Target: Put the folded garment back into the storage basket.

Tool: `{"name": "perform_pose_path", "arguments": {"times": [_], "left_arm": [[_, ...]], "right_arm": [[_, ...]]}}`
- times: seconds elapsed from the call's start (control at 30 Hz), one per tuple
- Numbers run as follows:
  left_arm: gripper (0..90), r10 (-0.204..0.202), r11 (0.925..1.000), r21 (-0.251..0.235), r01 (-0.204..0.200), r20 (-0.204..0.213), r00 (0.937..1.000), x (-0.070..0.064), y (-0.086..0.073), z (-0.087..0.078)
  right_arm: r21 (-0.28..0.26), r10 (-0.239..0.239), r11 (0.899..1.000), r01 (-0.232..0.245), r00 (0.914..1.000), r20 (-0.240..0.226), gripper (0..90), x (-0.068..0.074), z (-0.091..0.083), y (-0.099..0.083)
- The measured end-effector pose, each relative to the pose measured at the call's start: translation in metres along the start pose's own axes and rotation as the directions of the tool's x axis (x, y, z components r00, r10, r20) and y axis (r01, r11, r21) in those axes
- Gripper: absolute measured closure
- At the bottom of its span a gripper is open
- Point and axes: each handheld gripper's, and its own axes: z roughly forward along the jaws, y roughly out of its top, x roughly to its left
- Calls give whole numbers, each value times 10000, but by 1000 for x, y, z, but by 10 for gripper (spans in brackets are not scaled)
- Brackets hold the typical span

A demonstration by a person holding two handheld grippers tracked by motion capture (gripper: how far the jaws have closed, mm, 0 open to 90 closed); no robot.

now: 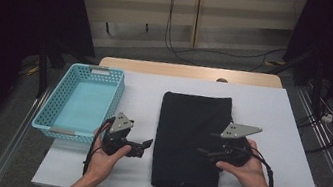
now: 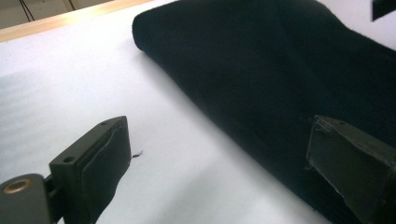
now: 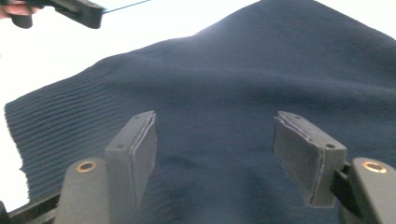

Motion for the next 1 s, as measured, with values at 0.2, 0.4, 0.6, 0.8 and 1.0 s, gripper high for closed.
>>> {"name": "perform_pose_path", "arguments": {"times": [0.2, 0.4, 0.6, 0.8, 1.0], "left_arm": [[63, 138, 9999, 33, -139, 111, 9998, -1, 0, 2], [62, 77, 10000, -13, -77, 111, 9999, 0, -1, 0], [62, 24, 10000, 41, -25, 158, 9999, 0, -1, 1], [62, 49, 9999, 110, -51, 170, 9998, 2, -2, 3], [62, 41, 10000, 44, -41, 168, 9999, 1, -1, 2]], "right_arm": [[142, -415, 9990, 423, 9977, -530, 355, 18, 3, 0], [377, -643, 9969, 688, 9918, -1101, 391, 35, 5, -3], [695, -680, 9944, 793, 9860, -1520, 380, 50, 5, -9], [990, -1017, 9877, 1207, 9786, -1788, 364, 66, 5, -14], [1370, -1391, 9766, 1656, 9729, -1846, 391, 74, 10, -20]]}}
